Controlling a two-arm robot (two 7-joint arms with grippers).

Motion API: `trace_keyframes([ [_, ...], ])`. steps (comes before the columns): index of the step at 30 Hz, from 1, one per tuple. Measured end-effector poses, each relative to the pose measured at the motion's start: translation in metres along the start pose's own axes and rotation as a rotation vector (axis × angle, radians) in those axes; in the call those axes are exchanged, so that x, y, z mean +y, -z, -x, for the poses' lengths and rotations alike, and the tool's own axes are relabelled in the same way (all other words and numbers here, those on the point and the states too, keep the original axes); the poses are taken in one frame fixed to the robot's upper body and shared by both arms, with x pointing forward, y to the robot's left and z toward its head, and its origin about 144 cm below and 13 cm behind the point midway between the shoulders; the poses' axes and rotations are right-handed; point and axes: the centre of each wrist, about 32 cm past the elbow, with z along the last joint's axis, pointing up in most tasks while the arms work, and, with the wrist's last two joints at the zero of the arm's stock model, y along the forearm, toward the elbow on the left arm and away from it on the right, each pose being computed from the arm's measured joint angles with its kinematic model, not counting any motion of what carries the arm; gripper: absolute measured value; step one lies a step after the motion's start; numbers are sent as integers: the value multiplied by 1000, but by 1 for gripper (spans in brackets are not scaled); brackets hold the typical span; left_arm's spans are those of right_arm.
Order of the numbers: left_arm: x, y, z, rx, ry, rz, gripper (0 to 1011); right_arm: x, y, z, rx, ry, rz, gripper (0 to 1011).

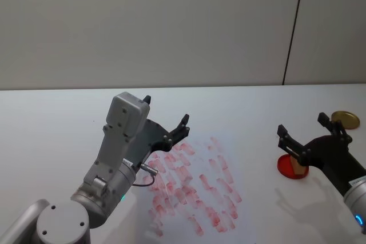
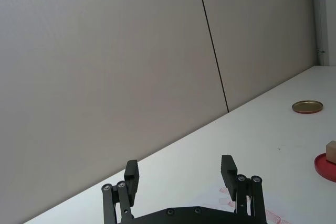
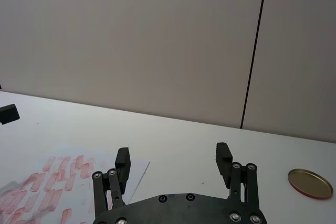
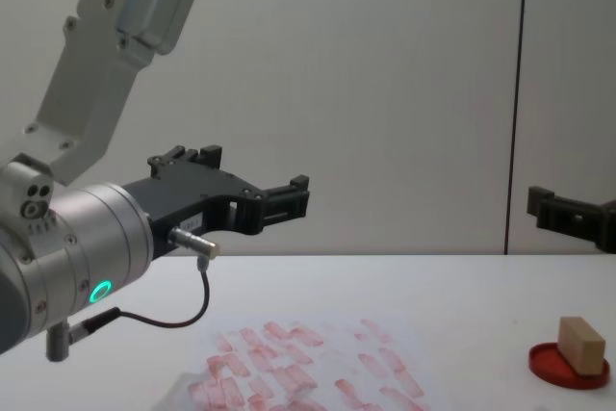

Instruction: Use the one hand to pick up the stamp and affix it onto the A4 paper.

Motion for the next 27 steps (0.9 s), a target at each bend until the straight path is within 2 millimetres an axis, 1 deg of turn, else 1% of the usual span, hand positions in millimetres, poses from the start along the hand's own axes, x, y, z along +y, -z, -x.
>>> trace_keyframes([
  [27,0,0,0,0,0,0,993,0,0,0,0,0,1,1001],
])
